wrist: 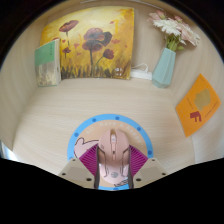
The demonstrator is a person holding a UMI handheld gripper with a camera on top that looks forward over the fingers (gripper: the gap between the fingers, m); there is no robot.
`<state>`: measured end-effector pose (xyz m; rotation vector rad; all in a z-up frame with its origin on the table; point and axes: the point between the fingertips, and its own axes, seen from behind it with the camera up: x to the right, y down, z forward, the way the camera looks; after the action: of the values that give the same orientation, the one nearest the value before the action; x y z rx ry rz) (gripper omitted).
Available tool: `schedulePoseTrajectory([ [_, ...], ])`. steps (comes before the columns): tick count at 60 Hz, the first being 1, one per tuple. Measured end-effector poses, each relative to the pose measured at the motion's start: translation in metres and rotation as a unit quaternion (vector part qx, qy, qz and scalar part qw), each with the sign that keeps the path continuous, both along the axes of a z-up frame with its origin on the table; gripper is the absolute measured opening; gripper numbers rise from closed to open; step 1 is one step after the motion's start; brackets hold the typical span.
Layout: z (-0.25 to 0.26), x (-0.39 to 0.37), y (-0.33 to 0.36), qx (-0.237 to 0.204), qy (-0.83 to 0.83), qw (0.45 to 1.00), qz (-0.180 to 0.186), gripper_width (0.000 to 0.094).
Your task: Arrange mouse
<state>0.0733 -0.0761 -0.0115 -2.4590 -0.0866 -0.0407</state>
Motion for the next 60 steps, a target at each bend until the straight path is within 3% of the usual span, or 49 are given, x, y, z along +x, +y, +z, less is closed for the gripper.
schedulePoseTrajectory([
  [12,-0.006,0.000,-0.003,-0.021,0.018,0.999,-0.019,0.0544],
  [16,-0.002,0.008,-0.003,-0.028,0.002,0.999,-0.021,0.0680],
  [18,0.003,0.008,-0.004,-0.033,-0.005,0.999,-0.014,0.0702],
  [31,0.102,-0.009,0.006,0.025,-0.011,1.000,0.014,0.0705],
  [44,0.206,-0.049,0.005,0.094,-0.005,0.995,0.020,0.0710],
  [60,0.255,-0.102,-0.030,0.131,0.012,0.991,0.030,0.0709],
])
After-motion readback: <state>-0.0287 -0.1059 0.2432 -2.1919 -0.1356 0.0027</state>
